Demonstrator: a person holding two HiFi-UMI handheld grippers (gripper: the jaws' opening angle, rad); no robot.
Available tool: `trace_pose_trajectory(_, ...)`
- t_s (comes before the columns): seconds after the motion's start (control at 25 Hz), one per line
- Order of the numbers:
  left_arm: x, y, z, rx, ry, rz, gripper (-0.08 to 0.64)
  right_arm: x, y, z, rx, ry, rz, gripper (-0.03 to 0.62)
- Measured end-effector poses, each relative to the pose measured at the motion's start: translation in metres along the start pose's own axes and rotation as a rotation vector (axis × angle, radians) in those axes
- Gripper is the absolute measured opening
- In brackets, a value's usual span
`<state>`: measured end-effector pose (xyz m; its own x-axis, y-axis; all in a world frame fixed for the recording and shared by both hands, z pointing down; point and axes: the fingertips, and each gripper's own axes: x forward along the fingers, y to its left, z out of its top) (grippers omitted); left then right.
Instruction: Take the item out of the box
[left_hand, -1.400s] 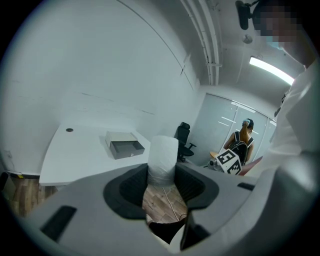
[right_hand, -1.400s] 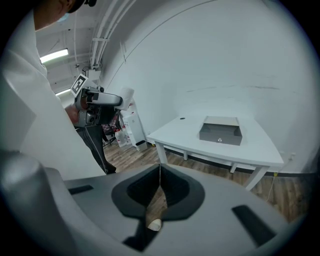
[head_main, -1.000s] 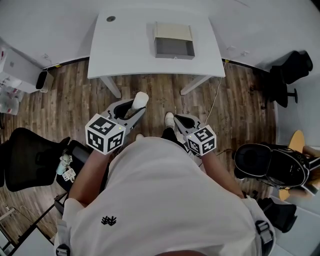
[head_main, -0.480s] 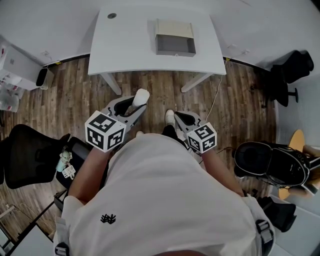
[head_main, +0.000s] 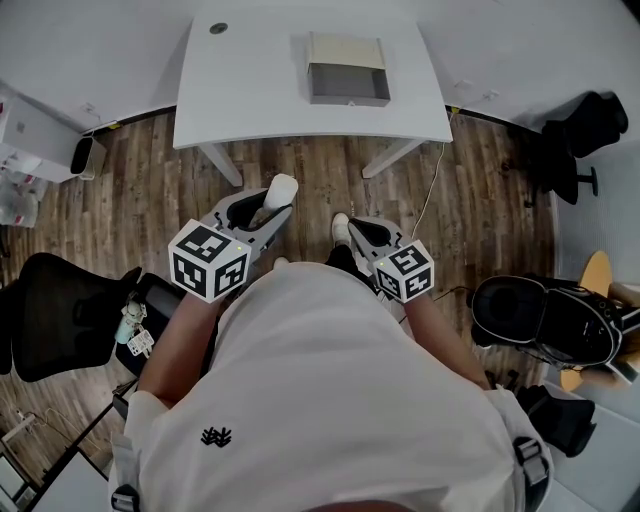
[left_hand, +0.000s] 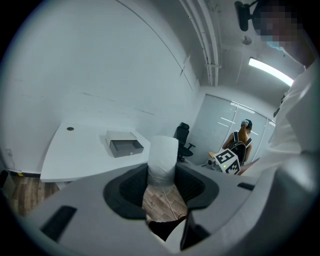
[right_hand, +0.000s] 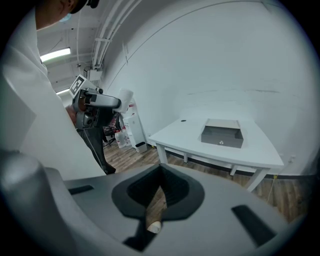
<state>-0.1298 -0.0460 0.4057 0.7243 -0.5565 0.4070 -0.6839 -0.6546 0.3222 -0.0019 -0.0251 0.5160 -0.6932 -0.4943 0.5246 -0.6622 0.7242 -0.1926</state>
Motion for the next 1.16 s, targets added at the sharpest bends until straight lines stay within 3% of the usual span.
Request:
trace_pose_trajectory(0.68, 0.002, 0.006, -0.013, -0.040, 0.022, 0.018, 0.170, 0.010, 0.003, -0.005, 0.001, 0.024, 0.032, 0.006)
trace_pose_trajectory(1.16, 0.032, 0.018, 0.000, -0.058, 0.025, 0.040, 0.170, 0.017, -0.032, 0.008, -0.012, 0.015, 0.043, 0.006)
